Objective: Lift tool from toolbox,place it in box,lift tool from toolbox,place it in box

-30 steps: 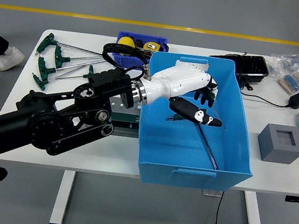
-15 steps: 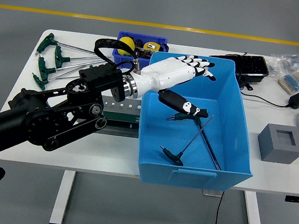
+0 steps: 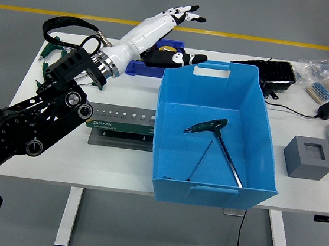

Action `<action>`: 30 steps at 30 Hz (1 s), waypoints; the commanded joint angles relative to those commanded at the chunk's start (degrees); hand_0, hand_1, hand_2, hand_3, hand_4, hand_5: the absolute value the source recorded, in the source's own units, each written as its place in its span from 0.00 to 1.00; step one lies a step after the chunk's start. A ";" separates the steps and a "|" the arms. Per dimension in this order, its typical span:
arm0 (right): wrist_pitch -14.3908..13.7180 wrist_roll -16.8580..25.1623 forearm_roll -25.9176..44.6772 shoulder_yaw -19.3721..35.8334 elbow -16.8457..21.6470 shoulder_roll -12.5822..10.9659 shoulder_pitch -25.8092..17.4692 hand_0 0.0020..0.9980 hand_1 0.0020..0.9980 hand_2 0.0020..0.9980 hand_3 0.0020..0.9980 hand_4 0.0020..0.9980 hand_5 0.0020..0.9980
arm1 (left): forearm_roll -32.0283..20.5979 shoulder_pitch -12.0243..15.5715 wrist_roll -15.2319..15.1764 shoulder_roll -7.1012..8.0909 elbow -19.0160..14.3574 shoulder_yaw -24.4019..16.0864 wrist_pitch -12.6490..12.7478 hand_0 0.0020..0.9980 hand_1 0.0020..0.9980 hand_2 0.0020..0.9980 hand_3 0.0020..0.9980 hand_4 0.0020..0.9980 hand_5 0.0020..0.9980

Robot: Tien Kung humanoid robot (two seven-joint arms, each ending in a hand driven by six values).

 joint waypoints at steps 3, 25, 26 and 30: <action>0.06 0.14 0.26 -0.21 -0.03 0.01 0.01 0.72 0.69 0.75 0.56 0.79 0.71 | -4.17 3.19 -0.87 0.35 -2.07 -5.37 0.38 0.94 0.94 1.00 0.84 0.96 0.85; 0.31 0.41 1.28 -0.92 -0.15 0.53 -0.53 0.72 0.69 0.75 0.56 0.79 0.71 | -31.64 28.03 -0.26 -1.74 -8.47 -28.52 -6.51 0.79 0.77 0.87 0.78 0.98 0.92; 0.31 0.38 1.23 -0.90 -0.15 0.55 -0.54 0.72 0.69 0.75 0.56 0.79 0.71 | -31.84 28.75 -0.32 -1.86 -8.44 -28.86 -6.54 0.79 0.77 0.87 0.78 0.98 0.92; 0.35 0.32 1.14 -0.88 -0.16 0.61 -0.58 0.72 0.69 0.75 0.56 0.79 0.72 | -32.67 30.39 -0.43 -2.01 -8.18 -29.74 -6.89 0.76 0.70 0.80 0.75 0.96 0.91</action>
